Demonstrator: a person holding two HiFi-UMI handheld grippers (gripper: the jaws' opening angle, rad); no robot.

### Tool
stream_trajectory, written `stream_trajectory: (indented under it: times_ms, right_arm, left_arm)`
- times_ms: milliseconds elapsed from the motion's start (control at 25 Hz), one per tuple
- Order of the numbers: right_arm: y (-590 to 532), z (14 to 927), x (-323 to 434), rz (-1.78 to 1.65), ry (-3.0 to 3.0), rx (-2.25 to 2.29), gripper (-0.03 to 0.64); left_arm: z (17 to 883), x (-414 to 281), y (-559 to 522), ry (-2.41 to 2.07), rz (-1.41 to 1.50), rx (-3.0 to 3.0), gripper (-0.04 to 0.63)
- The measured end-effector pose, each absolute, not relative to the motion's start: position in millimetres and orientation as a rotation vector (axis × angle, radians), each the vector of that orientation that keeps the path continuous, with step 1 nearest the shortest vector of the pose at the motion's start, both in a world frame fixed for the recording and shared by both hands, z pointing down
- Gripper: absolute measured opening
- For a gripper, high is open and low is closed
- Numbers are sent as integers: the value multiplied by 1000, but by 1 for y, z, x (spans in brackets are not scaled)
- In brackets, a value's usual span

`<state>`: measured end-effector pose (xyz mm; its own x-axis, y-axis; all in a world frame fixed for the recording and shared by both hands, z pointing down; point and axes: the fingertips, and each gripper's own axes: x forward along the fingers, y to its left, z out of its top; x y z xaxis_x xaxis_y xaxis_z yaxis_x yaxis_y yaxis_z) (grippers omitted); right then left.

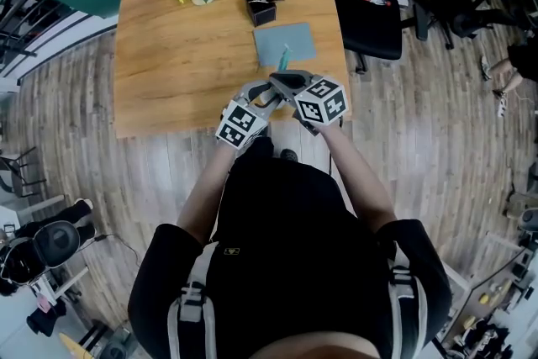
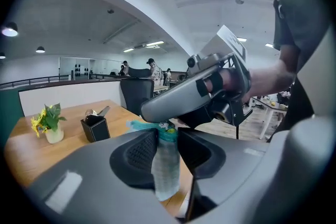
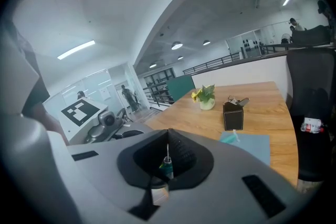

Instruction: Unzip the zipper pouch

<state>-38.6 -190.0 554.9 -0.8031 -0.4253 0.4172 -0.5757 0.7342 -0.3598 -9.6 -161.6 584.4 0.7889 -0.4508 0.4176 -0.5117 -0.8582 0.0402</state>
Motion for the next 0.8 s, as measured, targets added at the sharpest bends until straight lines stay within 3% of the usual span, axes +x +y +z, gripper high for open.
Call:
stream_trajectory:
  times_ms: [280,800]
  right_arm:
    - [-177,553,-35,782,-2695,782,2]
    - [-151,557,-25,914,-2779,754,2]
  left_arm:
    - [583,-11,-145,-782,704,2845,67]
    - [584,-9,-113,-829,757,2829,56]
